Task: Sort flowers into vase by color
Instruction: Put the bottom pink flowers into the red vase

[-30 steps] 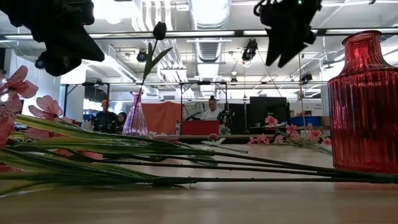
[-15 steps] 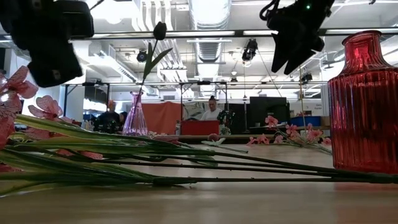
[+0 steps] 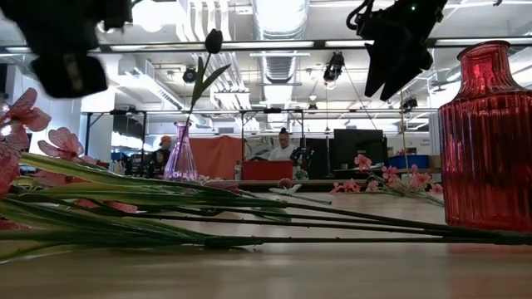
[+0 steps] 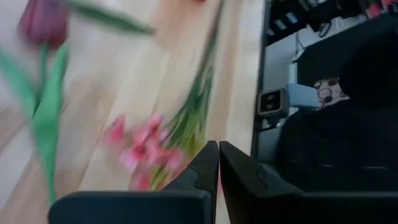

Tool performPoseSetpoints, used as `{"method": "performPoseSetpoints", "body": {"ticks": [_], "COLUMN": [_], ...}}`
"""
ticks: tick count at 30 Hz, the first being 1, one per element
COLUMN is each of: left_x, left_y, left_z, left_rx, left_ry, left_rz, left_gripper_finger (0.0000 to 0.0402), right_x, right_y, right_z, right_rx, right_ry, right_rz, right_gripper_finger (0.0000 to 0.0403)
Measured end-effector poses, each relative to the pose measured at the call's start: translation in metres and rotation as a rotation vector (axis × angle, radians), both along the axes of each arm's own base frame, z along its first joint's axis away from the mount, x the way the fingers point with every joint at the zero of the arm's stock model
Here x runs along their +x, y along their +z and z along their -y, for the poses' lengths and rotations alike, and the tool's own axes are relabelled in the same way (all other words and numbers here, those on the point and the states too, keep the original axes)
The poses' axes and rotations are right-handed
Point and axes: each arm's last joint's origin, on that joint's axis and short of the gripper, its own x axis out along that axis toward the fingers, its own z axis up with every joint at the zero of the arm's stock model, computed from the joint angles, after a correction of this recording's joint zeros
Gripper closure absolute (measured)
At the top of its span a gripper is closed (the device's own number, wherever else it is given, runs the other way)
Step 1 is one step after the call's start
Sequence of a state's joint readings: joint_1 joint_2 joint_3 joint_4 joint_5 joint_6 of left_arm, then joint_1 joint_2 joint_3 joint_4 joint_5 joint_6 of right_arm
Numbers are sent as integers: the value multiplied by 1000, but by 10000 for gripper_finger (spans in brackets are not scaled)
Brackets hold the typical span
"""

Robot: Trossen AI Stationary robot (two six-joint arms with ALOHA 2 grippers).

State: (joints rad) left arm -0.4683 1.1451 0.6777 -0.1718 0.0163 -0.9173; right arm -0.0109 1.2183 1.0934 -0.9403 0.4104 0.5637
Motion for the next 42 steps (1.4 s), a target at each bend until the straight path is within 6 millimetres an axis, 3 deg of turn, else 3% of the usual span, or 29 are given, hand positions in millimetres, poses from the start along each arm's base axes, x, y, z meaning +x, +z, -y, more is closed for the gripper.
{"method": "performPoseSetpoints", "body": {"ticks": [7, 15, 21, 29, 36, 42], "left_x": [37, 57, 52, 39, 23, -2], "left_y": [29, 24, 22, 37, 56, 67], "left_z": [25, 46, 43, 37, 39, 59], "left_rx": [223, 402, 455, 480, 407, 561], "left_ry": [-180, -281, -292, -327, -237, -197], "left_rz": [39, -84, -102, -65, -26, 98], "left_gripper_finger": [402, 402, 402, 402, 402, 402], "right_x": [-1, 7, 26, 66, 97, 122], "right_y": [21, 39, 46, 39, 24, 0], "right_z": [-5, -34, -68, -119, -172, -209], "right_rx": [77, 208, 218, 209, 201, 167], "right_ry": [51, 231, 343, 488, 599, 685], "right_rz": [3, 86, 107, 43, -3, -56], "right_gripper_finger": [76, 76, 76, 76, 76, 76]}}
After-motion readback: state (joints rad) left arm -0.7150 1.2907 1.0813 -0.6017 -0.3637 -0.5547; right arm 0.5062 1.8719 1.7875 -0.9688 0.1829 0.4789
